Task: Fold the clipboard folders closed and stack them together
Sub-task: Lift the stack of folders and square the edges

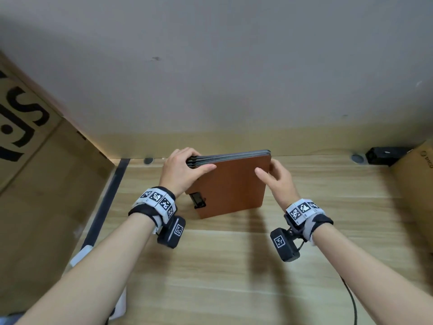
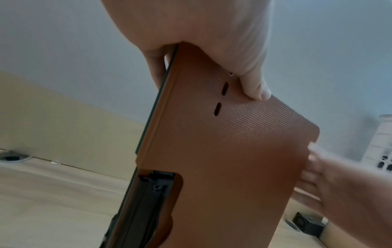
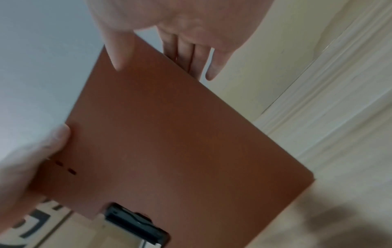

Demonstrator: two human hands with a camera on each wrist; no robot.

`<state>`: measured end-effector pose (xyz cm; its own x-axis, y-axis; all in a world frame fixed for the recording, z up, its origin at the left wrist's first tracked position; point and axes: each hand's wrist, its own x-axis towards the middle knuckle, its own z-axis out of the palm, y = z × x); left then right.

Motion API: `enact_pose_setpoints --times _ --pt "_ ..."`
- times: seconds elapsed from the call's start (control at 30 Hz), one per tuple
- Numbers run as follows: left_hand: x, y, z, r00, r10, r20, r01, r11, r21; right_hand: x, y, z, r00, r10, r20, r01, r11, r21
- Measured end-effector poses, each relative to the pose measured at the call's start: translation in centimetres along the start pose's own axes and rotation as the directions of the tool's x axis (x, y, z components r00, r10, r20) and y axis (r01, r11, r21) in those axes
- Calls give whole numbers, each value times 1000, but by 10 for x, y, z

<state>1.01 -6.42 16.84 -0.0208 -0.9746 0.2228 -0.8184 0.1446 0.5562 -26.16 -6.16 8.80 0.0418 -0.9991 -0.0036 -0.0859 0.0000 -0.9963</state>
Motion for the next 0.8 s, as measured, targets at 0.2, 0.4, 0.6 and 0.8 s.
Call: enact_pose_setpoints --times 0.2,0.4,0.6,0.8 --pt "-1 0 0 1000 7 2 -7 1000 -23 6 32 -4 999 17 43 -6 973 -232" --pt "-15 -10 -2 1000 -6 -19 0 957 -290 6 34 -4 1000 -12 24 18 963 -270" --pt "-51 -56 24 937 -299 183 348 853 -389 12 32 1 1000 -22 2 22 979 -201" --pt "-41 -86 56 892 -316 323 423 835 -351 19 30 7 999 36 -38 -42 984 -171"
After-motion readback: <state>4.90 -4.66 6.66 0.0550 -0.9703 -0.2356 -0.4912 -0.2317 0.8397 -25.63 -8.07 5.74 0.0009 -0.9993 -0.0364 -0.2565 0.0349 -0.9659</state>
